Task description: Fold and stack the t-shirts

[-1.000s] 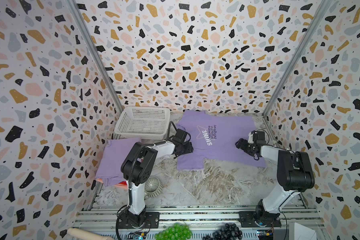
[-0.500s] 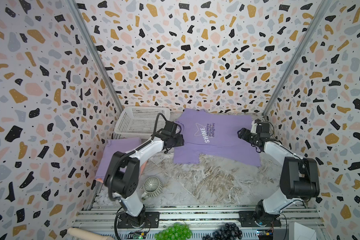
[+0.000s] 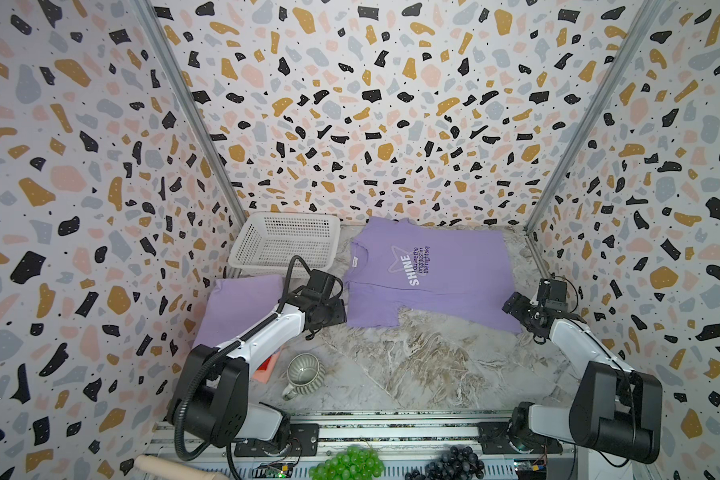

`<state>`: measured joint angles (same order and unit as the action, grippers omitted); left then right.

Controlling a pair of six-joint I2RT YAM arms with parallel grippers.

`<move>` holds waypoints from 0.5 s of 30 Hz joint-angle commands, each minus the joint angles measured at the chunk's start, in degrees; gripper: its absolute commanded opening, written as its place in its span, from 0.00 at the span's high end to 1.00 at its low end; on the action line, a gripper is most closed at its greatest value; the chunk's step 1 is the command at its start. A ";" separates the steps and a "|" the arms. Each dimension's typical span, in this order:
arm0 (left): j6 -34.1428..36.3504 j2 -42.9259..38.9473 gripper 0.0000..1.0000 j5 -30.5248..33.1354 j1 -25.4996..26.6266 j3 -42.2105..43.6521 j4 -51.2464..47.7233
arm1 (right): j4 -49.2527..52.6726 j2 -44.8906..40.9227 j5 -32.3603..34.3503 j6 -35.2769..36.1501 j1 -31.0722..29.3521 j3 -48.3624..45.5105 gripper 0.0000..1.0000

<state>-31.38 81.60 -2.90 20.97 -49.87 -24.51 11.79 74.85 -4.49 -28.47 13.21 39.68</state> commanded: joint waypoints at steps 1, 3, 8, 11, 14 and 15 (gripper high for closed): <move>-0.69 2.86 0.38 -1.20 0.45 -0.02 3.31 | 2.13 1.87 1.37 0.34 0.73 0.27 0.12; -0.91 5.25 0.38 0.49 1.55 -0.87 3.54 | 2.22 2.98 1.55 0.50 1.10 0.22 0.12; -3.30 10.61 0.38 2.98 6.28 -0.85 5.97 | 1.73 4.16 2.03 0.67 2.65 0.57 0.11; -4.42 13.30 0.38 4.01 7.82 -0.88 7.40 | 1.49 4.64 1.40 0.85 4.30 1.09 0.11; -3.83 15.77 0.38 6.90 8.41 -1.96 6.76 | 1.81 5.47 1.48 1.23 5.67 1.54 0.11; -3.70 16.56 0.37 7.03 8.38 -1.99 7.29 | 1.75 5.53 1.74 1.28 6.09 1.53 0.11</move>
<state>-34.37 95.55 1.63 29.34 -51.35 -17.96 12.43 80.01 -3.38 -27.94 18.48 39.70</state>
